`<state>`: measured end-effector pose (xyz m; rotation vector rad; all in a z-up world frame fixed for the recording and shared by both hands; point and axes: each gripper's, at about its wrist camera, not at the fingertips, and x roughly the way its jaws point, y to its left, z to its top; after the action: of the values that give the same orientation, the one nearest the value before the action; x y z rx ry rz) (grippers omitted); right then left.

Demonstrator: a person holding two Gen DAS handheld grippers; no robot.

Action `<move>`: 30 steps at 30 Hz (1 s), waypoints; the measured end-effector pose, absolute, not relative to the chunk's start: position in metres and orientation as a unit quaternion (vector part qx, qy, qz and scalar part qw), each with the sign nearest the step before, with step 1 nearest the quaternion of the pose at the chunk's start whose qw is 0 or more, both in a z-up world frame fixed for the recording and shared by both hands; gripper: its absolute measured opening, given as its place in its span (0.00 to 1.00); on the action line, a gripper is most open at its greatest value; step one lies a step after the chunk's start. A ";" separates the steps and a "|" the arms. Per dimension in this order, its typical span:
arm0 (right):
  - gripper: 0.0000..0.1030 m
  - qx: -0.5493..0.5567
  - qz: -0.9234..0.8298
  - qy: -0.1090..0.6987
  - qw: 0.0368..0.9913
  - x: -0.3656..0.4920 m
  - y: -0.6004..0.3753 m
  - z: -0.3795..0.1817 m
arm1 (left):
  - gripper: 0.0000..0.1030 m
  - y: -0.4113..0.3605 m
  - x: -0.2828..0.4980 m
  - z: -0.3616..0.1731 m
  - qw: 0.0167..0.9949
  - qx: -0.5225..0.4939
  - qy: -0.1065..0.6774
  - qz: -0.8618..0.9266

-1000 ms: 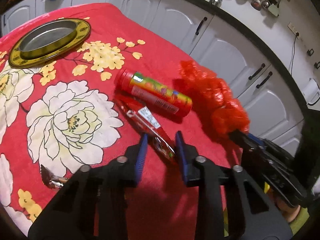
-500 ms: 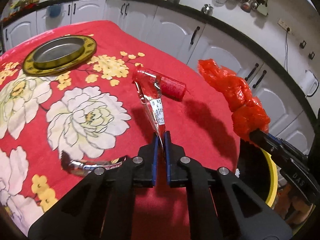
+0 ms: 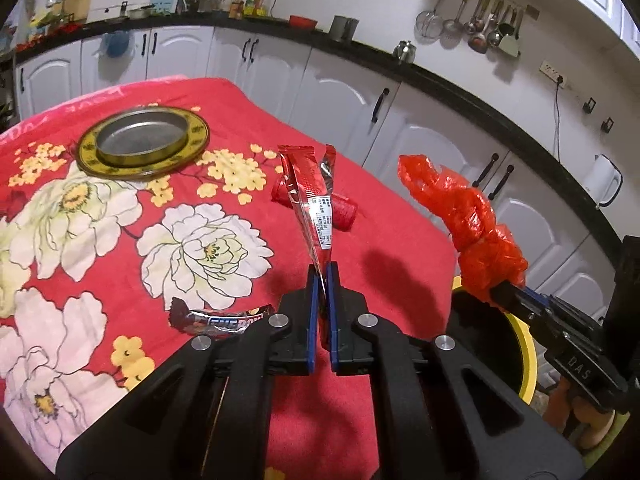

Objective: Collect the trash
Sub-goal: 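Carry the red bag and red wrapper over the yellow bin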

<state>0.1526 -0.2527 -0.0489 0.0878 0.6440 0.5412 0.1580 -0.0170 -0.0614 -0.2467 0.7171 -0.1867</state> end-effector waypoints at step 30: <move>0.12 0.061 0.182 0.271 0.943 0.100 -0.339 -0.022 | 0.01 -0.103 0.123 -0.022 0.930 -0.055 0.314 -0.184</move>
<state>0.0998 -0.3385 -0.0224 0.1241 0.5533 0.3704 0.1234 -0.1030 -0.0216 -0.1132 0.6427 -0.3767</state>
